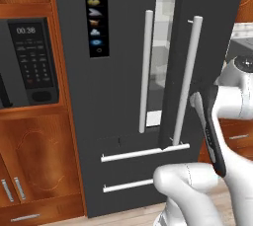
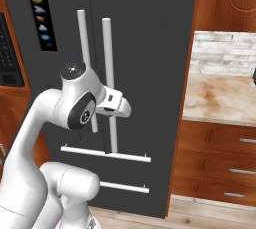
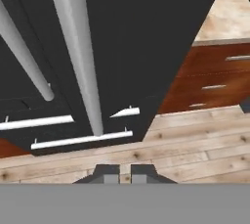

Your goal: There is a bowl on the dining counter. Grab a lemon wedge from the fridge and place it in the bowl. Then get the liquor bottle and glass cup from the cabinet and place them next to the bowl.

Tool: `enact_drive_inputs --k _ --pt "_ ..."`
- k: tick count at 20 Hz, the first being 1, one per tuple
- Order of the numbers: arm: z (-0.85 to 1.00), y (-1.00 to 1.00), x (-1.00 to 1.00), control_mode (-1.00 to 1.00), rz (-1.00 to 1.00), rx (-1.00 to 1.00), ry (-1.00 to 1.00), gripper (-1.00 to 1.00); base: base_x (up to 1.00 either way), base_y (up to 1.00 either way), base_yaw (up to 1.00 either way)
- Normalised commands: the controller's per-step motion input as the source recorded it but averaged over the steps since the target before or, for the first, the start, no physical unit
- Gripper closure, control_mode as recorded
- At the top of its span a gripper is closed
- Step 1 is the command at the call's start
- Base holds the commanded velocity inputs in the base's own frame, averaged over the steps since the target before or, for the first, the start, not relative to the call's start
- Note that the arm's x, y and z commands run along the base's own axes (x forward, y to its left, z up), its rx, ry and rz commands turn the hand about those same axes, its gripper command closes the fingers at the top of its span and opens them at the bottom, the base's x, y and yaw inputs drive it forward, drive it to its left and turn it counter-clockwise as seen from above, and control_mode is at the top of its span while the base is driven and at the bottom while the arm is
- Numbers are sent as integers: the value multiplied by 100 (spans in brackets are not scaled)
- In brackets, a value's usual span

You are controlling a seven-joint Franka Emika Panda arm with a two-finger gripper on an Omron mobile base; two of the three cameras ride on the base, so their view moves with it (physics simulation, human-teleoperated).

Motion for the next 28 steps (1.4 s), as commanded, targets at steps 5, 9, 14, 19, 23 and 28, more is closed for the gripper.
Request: enact_drive_inputs --k 5,9,14,19,23,28 --pt "29 100 12 -100 15 -24 2 -100 0 0 0" --pt "52 97 33 -100 19 -30 0 -100 0 0 0" --pt "32 78 55 -100 20 -32 0 -100 0 0 0" --pt "12 35 56 -100 16 -32 -2 -100 0 0 0" --pt "7 0 62 -100 16 -26 0 -100 0 0 0" --pt "3 -1 30 -100 9 -22 0 -100 0 0 0"
